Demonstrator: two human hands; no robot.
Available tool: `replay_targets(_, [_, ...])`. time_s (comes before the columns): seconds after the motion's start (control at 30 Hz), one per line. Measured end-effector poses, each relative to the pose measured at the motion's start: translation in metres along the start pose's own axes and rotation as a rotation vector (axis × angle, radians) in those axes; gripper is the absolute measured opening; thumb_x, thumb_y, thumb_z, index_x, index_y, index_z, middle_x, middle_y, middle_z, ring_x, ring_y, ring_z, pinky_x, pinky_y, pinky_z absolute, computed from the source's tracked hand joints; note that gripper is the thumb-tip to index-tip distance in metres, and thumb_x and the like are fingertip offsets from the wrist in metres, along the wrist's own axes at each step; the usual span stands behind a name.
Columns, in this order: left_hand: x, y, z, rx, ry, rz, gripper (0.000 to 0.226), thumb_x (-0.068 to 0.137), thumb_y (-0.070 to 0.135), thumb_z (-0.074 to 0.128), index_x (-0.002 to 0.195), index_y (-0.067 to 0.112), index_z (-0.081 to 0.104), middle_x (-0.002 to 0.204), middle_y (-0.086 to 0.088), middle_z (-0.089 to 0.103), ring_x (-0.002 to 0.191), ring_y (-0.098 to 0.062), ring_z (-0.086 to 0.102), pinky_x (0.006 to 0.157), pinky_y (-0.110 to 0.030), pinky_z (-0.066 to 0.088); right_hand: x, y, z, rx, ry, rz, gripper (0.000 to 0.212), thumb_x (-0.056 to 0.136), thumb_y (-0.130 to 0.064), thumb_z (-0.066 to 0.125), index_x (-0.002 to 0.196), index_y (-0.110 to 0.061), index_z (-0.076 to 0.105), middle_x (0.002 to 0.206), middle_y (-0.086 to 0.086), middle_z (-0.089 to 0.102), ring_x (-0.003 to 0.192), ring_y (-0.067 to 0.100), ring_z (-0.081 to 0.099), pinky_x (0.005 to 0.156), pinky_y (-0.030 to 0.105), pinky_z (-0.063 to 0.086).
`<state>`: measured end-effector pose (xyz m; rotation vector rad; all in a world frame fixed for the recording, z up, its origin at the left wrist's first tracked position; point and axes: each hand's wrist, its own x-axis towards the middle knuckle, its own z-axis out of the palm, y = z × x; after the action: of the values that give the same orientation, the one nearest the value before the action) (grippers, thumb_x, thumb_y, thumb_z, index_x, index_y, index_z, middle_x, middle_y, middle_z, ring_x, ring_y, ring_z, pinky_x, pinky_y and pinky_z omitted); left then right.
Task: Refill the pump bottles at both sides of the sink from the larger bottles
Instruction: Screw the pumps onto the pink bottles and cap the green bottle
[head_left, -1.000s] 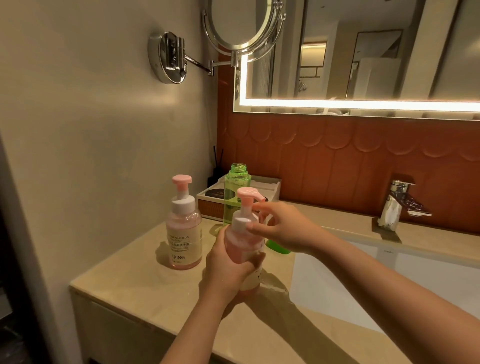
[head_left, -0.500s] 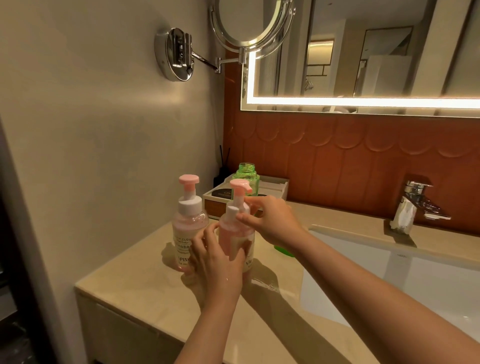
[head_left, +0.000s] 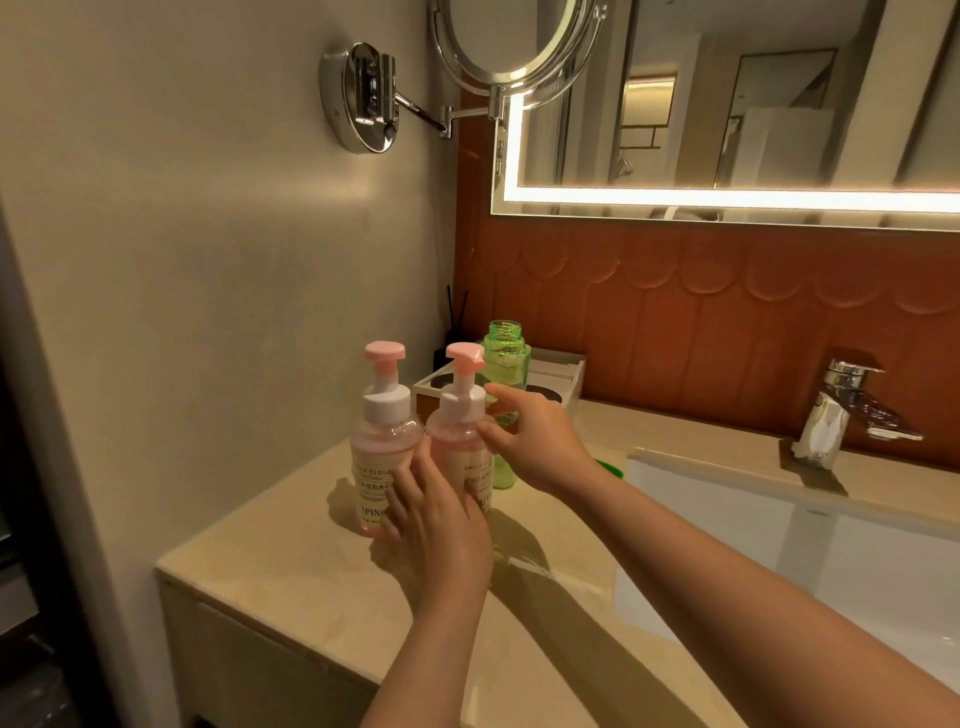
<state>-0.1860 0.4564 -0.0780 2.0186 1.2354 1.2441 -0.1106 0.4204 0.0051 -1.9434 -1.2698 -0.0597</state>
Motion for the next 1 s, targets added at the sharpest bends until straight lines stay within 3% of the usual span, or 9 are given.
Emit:
replay_targets(0.13, [0.006, -0.004, 0.0, 0.029, -0.007, -0.02, 0.068, 0.084, 0.021, 0.065, 0.142, 0.019, 0.03, 0.143, -0.008, 0.035, 0.133, -0.028, 0.033, 0.108, -0.049, 0.028, 0.001, 0.005, -0.003, 0.042, -0.012, 0.031, 0.038, 0.091, -0.021, 0.057, 0.128, -0.015, 0.054, 0.121, 0.005, 0.062, 0.101, 0.019, 0.062, 0.09, 0.04, 0.052])
replay_targets(0.23, [0.008, -0.006, 0.001, 0.06, -0.015, -0.015, 0.071, 0.085, 0.025, 0.065, 0.143, 0.02, 0.027, 0.144, -0.008, 0.033, 0.133, -0.029, 0.032, 0.109, -0.05, 0.027, 0.01, 0.012, -0.013, 0.012, 0.185, 0.04, 0.02, 0.09, -0.019, 0.059, 0.107, -0.011, 0.063, 0.102, 0.003, 0.065, 0.094, 0.016, 0.06, 0.083, 0.031, 0.052])
replay_targets(0.3, [0.008, -0.008, 0.002, 0.074, -0.018, -0.009, 0.072, 0.084, 0.026, 0.066, 0.143, 0.02, 0.026, 0.143, -0.008, 0.033, 0.133, -0.028, 0.033, 0.109, -0.049, 0.028, 0.018, 0.019, -0.019, 0.011, 0.29, 0.055, 0.017, 0.087, -0.023, 0.063, 0.099, -0.013, 0.058, 0.097, 0.001, 0.06, 0.092, 0.016, 0.057, 0.077, 0.027, 0.049])
replay_targets(0.4, [0.009, -0.01, 0.001, 0.058, 0.014, 0.002, 0.069, 0.083, 0.028, 0.067, 0.141, 0.019, 0.031, 0.142, -0.009, 0.037, 0.13, -0.028, 0.036, 0.107, -0.047, 0.031, 0.036, 0.026, -0.024, 0.071, 0.295, 0.119, 0.042, 0.082, -0.03, 0.068, 0.117, -0.016, 0.049, 0.119, 0.004, 0.05, 0.108, 0.017, 0.05, 0.088, 0.029, 0.046])
replay_targets(0.57, [0.007, -0.007, 0.005, 0.034, 0.053, 0.027, 0.063, 0.079, 0.033, 0.07, 0.132, 0.01, 0.044, 0.132, -0.015, 0.049, 0.12, -0.032, 0.047, 0.098, -0.047, 0.039, 0.064, 0.026, -0.026, 0.12, 0.151, 0.178, 0.083, 0.078, -0.034, 0.073, 0.144, -0.018, 0.024, 0.147, 0.008, 0.033, 0.132, 0.025, 0.037, 0.105, 0.041, 0.039])
replay_targets(0.73, [0.008, -0.009, 0.011, 0.063, 0.107, 0.129, 0.064, 0.065, 0.025, 0.083, 0.118, 0.004, 0.054, 0.113, -0.021, 0.06, 0.098, -0.039, 0.061, 0.079, -0.051, 0.05, 0.079, 0.033, -0.018, 0.158, 0.03, 0.188, 0.084, 0.078, -0.03, 0.074, 0.144, -0.016, 0.025, 0.139, 0.008, 0.046, 0.119, 0.023, 0.052, 0.096, 0.038, 0.047])
replay_targets(0.9, [0.007, -0.008, 0.01, -0.001, 0.119, 0.152, 0.056, 0.072, 0.025, 0.079, 0.117, 0.005, 0.054, 0.112, -0.02, 0.059, 0.098, -0.037, 0.059, 0.08, -0.05, 0.049, 0.074, 0.044, -0.018, 0.107, 0.122, 0.162, 0.068, 0.077, -0.036, 0.072, 0.134, -0.014, 0.042, 0.123, 0.005, 0.059, 0.105, 0.02, 0.06, 0.088, 0.041, 0.053])
replay_targets(1.0, [0.006, -0.009, 0.007, -0.068, 0.14, 0.2, 0.053, 0.076, 0.026, 0.075, 0.119, 0.006, 0.052, 0.113, -0.017, 0.056, 0.099, -0.033, 0.056, 0.081, -0.046, 0.047, 0.065, 0.044, -0.027, 0.152, 0.233, 0.102, 0.063, 0.081, -0.033, 0.07, 0.134, -0.012, 0.044, 0.122, 0.003, 0.058, 0.101, 0.013, 0.057, 0.074, 0.022, 0.051])
